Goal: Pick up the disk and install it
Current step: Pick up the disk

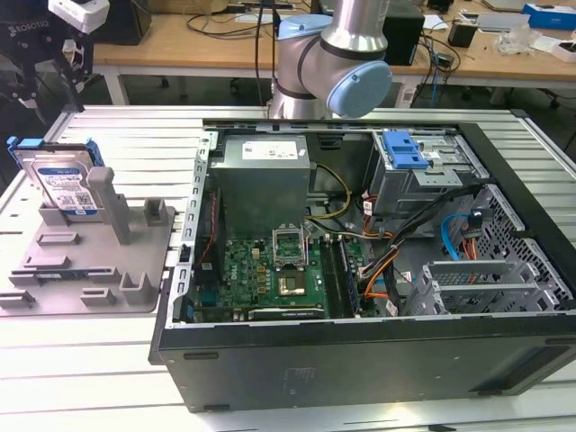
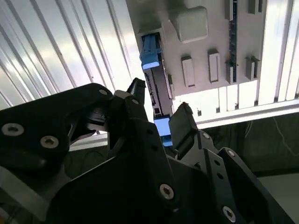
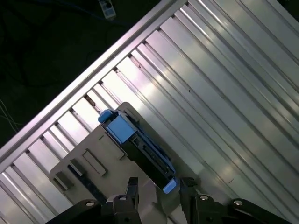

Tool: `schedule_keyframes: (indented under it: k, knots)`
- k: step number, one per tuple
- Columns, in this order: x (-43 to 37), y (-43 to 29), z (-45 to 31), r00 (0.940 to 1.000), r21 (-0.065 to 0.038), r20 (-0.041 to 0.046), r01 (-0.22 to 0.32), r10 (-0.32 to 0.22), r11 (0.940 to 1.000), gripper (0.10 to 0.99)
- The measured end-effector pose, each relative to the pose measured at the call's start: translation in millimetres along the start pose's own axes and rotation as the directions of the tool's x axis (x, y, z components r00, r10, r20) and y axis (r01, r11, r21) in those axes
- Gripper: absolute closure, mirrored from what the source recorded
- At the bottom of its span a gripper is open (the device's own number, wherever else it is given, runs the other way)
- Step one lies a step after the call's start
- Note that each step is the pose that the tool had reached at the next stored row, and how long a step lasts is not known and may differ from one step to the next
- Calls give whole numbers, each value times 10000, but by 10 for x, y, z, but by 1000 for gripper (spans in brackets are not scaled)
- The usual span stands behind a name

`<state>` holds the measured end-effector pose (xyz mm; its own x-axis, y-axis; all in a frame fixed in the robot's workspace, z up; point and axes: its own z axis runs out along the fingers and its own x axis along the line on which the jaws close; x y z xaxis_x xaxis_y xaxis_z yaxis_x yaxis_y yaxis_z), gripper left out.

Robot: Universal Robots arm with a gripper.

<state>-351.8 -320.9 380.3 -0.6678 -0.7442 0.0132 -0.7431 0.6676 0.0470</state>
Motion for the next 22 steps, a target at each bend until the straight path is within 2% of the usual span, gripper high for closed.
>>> schedule_keyframes:
  k: [2,7,9,13,17,18,20,21,22]
  knots:
    - [0,0,1,9990,5,-21,435,-435,9991,604]
    - [0,0,2,9892,14,-71,1465,-1465,9892,604]
    - [0,0,2,9821,16,-91,1884,-1884,9821,604]
    - [0,0,3,9635,19,-130,2673,-2672,9636,604]
    - [0,0,4,9394,23,-166,3425,-3424,9395,604]
    - [0,0,4,9269,24,-183,3750,-3749,9270,604]
    - [0,0,5,9133,27,-197,4070,-4069,9134,604]
    - [0,0,6,9006,32,-210,4344,-4342,9007,604]
    - [0,-1,7,8912,35,-219,4533,-4532,8913,604]
